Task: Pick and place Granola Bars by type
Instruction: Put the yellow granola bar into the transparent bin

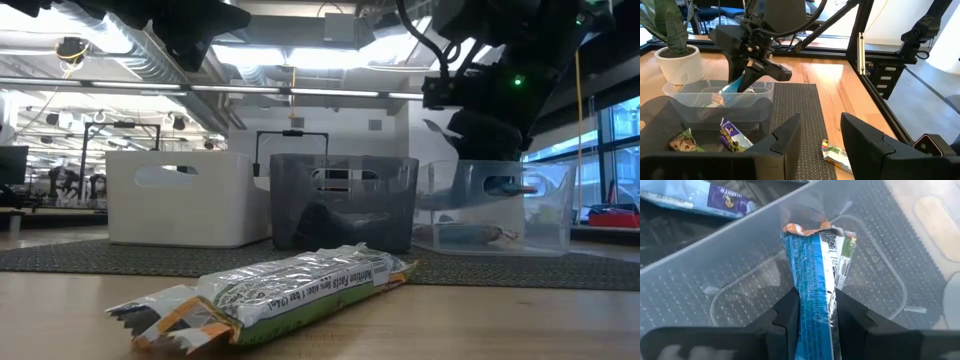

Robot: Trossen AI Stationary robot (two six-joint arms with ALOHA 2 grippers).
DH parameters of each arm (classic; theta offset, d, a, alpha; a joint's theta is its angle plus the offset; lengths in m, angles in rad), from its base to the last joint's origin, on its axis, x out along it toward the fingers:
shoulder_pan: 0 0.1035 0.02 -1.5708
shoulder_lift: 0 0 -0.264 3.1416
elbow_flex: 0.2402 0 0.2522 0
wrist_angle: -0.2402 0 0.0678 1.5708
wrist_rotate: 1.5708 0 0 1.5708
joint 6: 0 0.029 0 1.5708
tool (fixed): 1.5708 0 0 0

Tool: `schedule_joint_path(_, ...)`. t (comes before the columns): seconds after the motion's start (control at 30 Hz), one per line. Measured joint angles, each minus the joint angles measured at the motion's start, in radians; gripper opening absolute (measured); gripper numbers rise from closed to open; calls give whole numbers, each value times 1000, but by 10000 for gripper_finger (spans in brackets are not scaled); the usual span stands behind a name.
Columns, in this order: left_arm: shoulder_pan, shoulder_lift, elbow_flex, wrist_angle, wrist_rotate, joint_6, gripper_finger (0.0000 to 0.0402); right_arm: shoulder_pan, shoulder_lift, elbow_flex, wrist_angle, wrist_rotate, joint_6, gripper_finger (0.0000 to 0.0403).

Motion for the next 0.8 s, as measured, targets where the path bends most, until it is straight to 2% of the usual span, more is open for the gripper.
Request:
schedule_joint_path(0.2,0,0,0,0,0,0,130,0,0,0,0,-14,-3,113)
schedule_joint_path(0.53,0,0,0,0,-1,0,129,0,-20,18,-78,-35,-77,200)
schedule_joint_path(0.8,0,0,0,0,-1,0,130,0,-93,86,-171,-12,-165,221)
